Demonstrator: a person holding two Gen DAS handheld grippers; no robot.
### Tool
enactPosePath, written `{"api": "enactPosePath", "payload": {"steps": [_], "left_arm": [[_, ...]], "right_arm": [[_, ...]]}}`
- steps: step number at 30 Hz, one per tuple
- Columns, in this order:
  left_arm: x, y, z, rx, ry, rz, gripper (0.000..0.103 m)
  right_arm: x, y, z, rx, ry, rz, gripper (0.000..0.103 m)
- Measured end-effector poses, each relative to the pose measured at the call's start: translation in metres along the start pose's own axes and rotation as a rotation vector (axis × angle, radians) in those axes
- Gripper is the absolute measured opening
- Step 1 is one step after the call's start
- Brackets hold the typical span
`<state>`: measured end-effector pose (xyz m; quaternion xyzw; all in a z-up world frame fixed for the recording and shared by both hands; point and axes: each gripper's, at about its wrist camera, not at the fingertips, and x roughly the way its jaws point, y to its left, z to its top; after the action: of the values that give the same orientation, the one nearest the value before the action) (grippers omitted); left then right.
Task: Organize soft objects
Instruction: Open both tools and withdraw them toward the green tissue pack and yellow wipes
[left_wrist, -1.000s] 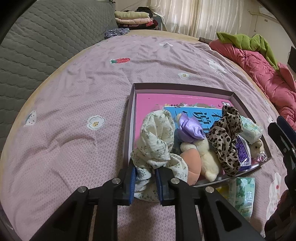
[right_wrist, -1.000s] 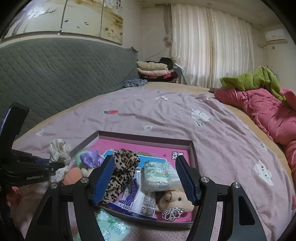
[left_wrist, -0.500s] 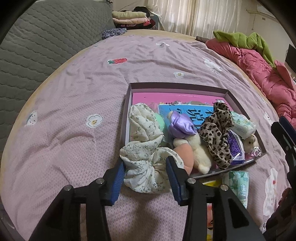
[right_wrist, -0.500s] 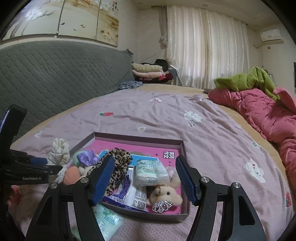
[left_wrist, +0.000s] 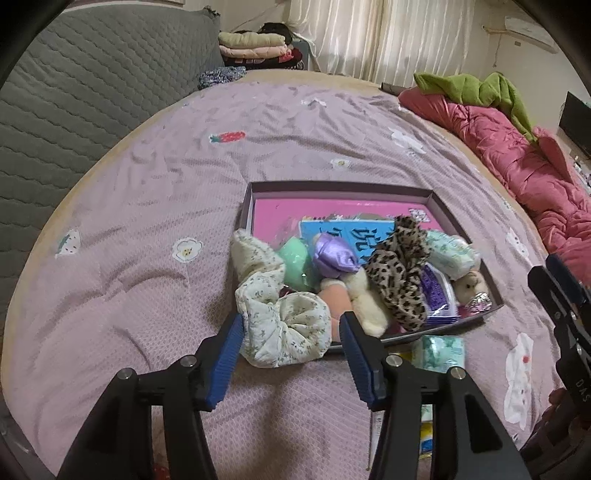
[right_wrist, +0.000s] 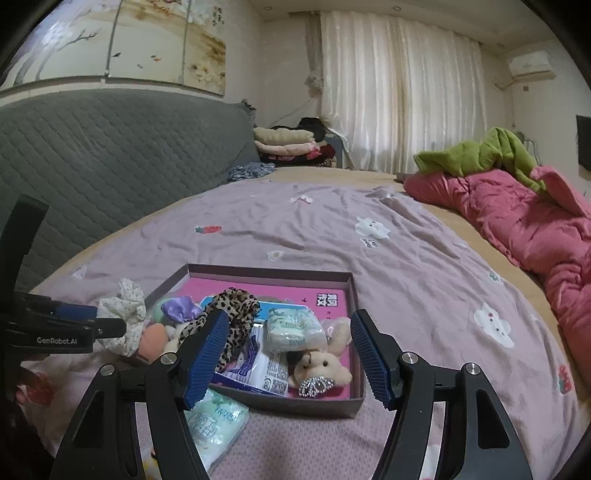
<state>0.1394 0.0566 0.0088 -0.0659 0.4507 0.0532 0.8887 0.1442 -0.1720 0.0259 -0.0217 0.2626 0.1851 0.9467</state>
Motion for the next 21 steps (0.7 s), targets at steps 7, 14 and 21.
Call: {"api": "enactPosePath", "payload": {"steps": [7, 14, 21], "left_arm": [[-0.022, -0.003, -0.002, 0.008, -0.031, -0.018, 0.06], [-0.038, -0.003, -0.011, 0.01, -0.044, -0.043, 0.06], [-0.047, 0.0, -0.027, 0.021, -0.034, -0.066, 0.06]], "right_arm": [[-0.017, 0.006, 0.0, -0.007, -0.009, -0.025, 0.07], [-0.032, 0.01, -0.006, -0.005, 0.016, -0.033, 0.07], [-0.041, 0.02, -0.02, -0.013, 0.066, -0.031, 0.07]]}}
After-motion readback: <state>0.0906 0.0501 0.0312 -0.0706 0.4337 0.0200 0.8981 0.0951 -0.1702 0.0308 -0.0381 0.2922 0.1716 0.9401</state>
